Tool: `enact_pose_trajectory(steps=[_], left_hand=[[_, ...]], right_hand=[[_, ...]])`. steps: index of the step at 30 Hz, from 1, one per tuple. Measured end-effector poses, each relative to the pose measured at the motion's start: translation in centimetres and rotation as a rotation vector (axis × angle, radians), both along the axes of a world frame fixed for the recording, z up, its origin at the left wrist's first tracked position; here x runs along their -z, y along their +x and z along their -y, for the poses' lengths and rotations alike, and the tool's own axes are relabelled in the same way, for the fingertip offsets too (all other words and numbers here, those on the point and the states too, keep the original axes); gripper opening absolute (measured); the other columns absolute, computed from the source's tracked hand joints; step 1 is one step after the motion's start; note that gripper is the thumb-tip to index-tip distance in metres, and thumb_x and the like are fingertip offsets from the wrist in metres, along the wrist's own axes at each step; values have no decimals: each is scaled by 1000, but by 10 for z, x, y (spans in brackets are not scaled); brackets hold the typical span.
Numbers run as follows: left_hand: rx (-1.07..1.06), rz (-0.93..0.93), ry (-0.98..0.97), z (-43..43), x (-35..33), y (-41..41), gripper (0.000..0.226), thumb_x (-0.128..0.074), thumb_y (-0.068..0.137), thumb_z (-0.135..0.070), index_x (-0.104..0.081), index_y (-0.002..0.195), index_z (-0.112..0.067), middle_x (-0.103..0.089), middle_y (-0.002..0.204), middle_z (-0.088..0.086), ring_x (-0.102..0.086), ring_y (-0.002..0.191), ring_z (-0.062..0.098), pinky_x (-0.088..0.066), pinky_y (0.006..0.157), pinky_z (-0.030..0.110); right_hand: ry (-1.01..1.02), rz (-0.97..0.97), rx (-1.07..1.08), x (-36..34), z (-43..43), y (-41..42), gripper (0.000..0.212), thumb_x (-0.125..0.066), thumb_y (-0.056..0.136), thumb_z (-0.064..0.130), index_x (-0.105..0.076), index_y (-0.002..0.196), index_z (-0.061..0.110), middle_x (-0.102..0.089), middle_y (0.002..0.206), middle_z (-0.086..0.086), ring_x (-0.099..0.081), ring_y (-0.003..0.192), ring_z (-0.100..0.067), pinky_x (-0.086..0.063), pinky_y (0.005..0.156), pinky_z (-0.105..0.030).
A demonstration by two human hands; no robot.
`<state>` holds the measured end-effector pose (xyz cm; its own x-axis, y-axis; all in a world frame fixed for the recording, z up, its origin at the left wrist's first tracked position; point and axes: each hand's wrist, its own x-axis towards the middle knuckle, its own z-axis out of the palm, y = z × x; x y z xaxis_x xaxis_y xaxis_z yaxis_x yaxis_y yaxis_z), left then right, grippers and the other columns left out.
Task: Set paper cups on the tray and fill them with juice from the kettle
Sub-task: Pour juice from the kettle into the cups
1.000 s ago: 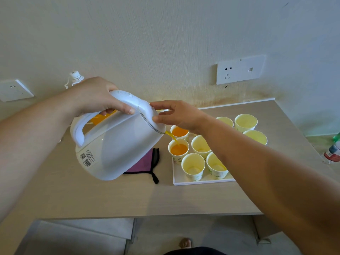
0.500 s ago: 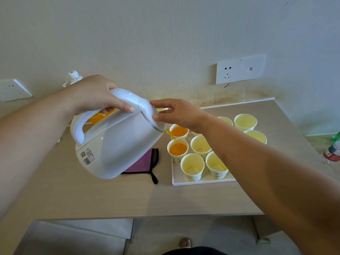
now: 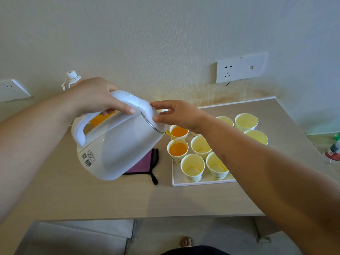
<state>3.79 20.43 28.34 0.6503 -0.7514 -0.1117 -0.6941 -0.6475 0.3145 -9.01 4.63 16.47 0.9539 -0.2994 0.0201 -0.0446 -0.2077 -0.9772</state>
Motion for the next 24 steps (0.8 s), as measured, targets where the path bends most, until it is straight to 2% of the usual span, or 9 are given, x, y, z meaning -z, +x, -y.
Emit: enact_pose_trajectory(steps=[7, 11, 15, 18, 22, 24], left_hand=[[5, -44, -11, 2, 6, 3, 41, -83, 63, -42, -54, 57, -13, -53, 42, -5, -49, 45, 13, -38, 56, 27], [-4, -95, -38, 2, 17, 3, 40, -84, 64, -38, -54, 59, -12, -51, 40, -5, -47, 41, 8, -36, 54, 27], [-20, -164, -45, -1, 35, 4, 38, -86, 63, -38, -56, 59, -16, -53, 45, -5, -49, 53, 17, -37, 58, 28], [-43, -227, -67, -4, 45, 3, 38, -90, 56, -39, -57, 56, -20, -54, 49, -2, -50, 53, 17, -36, 55, 27], [-54, -265, -101, -2, 53, 0, 34, -86, 64, -32, -56, 55, -19, -53, 49, -1, -48, 53, 18, -36, 56, 27], [-53, -279, -96, -1, 52, 0, 38, -89, 56, -39, -57, 52, -20, -53, 48, -1, -49, 52, 18, -36, 59, 28]], right_hand=[[-15, -23, 7, 3, 0, 0, 53, -72, 84, 21, -56, 133, 24, -55, 136, 5, -55, 120, -11, -42, 99, -24], [-14, -52, 0, 4, 0, -5, 50, -71, 85, 19, -55, 132, 25, -59, 126, 8, -58, 111, -7, -39, 86, -15], [-75, -118, 13, 11, 0, -7, 53, -73, 83, 24, -55, 133, 27, -59, 127, 7, -57, 114, -10, -40, 93, -21], [-148, -150, 8, 11, 0, -9, 53, -72, 84, 27, -53, 134, 28, -54, 133, 8, -55, 113, -12, -38, 90, -21], [-221, -183, -7, 9, 3, -13, 53, -70, 85, 30, -53, 134, 28, -51, 137, 8, -53, 115, -13, -36, 90, -20], [-239, -192, -13, 6, 5, -15, 52, -70, 85, 29, -53, 135, 28, -52, 136, 8, -53, 114, -12, -35, 90, -20]])
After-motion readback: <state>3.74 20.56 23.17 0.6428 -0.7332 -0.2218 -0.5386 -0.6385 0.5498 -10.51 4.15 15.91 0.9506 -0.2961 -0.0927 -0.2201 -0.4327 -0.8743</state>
